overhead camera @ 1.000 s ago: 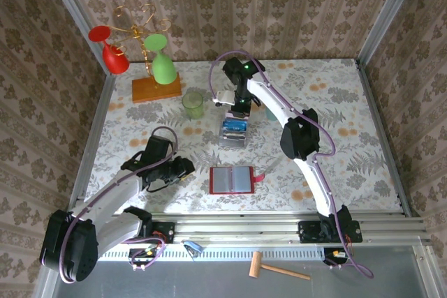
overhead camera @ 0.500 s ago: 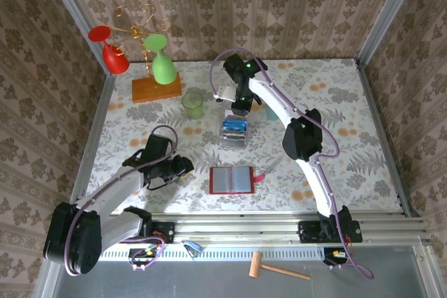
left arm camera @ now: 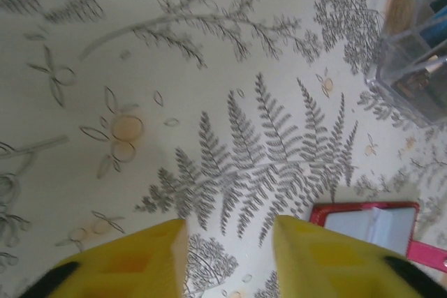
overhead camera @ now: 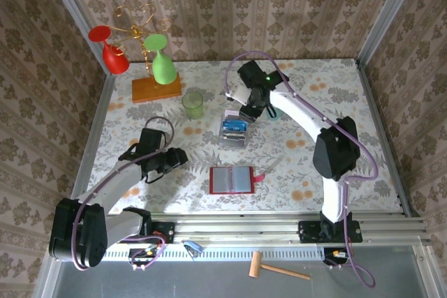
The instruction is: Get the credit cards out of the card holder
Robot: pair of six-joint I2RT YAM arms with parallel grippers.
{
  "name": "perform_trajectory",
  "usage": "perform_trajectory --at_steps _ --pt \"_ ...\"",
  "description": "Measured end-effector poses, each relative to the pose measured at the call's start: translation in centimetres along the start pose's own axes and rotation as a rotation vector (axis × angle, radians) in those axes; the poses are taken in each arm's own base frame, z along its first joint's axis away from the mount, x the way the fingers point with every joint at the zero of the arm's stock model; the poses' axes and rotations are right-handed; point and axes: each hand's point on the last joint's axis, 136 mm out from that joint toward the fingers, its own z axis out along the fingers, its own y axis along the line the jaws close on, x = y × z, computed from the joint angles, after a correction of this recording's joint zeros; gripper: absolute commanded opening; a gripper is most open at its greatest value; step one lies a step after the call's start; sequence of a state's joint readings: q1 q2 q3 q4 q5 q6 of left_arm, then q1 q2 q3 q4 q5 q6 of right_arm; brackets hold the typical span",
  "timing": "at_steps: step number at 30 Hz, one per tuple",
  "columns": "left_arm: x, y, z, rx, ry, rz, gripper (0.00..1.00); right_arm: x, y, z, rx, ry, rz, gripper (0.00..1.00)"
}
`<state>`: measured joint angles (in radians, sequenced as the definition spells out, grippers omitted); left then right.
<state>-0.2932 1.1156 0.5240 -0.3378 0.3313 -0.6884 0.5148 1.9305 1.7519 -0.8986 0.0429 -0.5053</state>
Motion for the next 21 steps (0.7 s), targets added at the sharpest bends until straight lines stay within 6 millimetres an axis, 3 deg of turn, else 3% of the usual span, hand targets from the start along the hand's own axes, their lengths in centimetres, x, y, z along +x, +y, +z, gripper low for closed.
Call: perform_trajectory --at_steps 4,5,7,8,9,10,14,21 --pt "-1.6 0.4 -0.9 -0.052 -0.067 0.044 0.59 2.3 0.5 0.1 0.054 -0.021 0.082 0.69" --pt "-2.2 0.6 -1.2 -0.068 -0.089 0.056 0.7 3.0 0.6 0.1 0.07 -0.024 0.102 0.7" --pt "-3.2 0.9 -1.7 -0.099 -0.126 0.077 0.79 4.3 0.7 0.1 0.105 -0.026 0.139 0.76" --pt "-3.7 1.2 -2.0 -0.118 -0.144 0.083 0.83 5.0 0.6 0.2 0.126 -0.027 0.164 0.83" --pt "-4.1 1.6 -2.2 -0.139 -0.157 0.089 0.88 5.6 0.5 0.2 0.15 -0.029 0.19 0.96" --pt "-4.3 1.9 -2.4 -0.157 -0.165 0.095 0.92 6.2 0.3 0.3 0.171 -0.032 0.214 1.0" --pt "-5.4 3.7 -3.2 -0.264 -0.201 0.121 0.99 9.1 -0.8 0.6 0.265 -0.038 0.32 1.0" --pt "-8.2 6.2 -5.4 -0.471 -0.309 0.216 0.98 15.2 -3.6 1.3 0.417 -0.054 0.548 1.0"
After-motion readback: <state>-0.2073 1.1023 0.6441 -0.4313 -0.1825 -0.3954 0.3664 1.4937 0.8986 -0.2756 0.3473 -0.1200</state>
